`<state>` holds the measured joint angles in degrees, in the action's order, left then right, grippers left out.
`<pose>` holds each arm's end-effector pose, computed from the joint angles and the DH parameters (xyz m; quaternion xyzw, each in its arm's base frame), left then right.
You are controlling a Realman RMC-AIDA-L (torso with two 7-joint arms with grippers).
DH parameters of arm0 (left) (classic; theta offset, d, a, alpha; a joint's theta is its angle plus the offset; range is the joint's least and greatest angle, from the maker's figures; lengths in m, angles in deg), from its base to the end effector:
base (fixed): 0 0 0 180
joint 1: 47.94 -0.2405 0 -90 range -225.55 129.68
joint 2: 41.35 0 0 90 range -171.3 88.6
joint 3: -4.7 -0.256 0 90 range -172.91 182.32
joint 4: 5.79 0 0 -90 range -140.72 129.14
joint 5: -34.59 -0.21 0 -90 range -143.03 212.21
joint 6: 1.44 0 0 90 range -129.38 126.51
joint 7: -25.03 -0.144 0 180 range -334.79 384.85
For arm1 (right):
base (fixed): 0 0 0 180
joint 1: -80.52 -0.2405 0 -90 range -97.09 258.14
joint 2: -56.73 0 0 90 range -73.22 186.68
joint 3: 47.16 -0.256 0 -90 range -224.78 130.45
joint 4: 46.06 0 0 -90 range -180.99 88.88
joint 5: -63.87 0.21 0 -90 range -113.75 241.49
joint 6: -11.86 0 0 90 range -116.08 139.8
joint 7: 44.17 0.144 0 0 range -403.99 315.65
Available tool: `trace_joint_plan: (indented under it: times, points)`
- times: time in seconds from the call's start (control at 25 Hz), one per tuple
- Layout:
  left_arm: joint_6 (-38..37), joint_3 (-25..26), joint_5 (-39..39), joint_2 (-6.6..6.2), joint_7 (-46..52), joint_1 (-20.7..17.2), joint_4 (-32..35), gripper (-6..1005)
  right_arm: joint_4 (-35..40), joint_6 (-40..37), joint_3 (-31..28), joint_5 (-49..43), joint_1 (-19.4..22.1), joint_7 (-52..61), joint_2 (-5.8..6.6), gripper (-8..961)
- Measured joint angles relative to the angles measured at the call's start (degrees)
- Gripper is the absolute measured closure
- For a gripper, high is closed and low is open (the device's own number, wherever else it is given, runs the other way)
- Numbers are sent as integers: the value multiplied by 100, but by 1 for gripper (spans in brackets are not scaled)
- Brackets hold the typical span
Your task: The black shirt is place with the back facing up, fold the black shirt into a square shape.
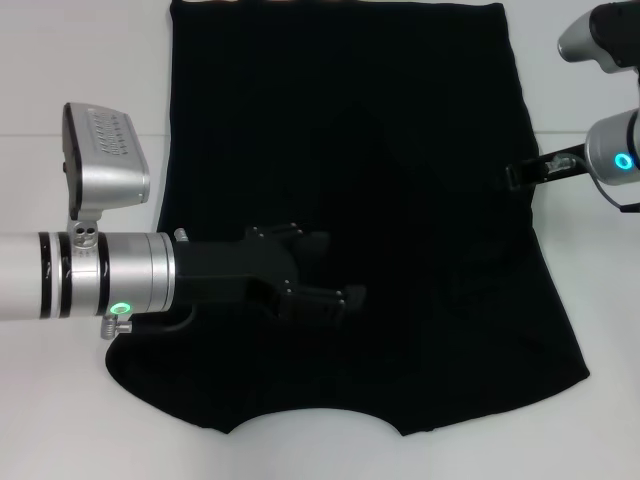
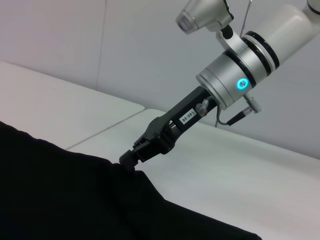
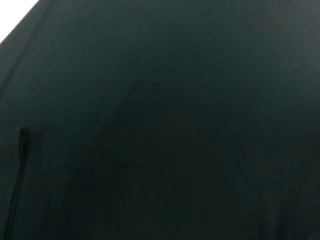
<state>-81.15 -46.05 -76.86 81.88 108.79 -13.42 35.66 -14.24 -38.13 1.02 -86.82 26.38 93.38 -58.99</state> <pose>-0.2105 0.3562 -0.0388 -0.9514 -0.1830 -0.2169 0.1197 0.2243 0.4708 0.0063 -0.8357 0.4371 -0.0055 0.3324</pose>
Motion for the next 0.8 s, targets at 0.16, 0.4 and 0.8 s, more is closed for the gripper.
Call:
trace_joint_plan:
  times: [0.16,0.4,0.8]
  points:
    - [0,46,0,0,-11,-23,-3,87,-44,103,-1,-8,-65,-1,-59,903]
    - [0,56,0,0,-15,-39,-6,88,-78,354,5,-22,-62,-1,-143,896]
    - [4,57,0,9,-35,-51,-6,89,-233,758,7,4,-72,14,-199,886]
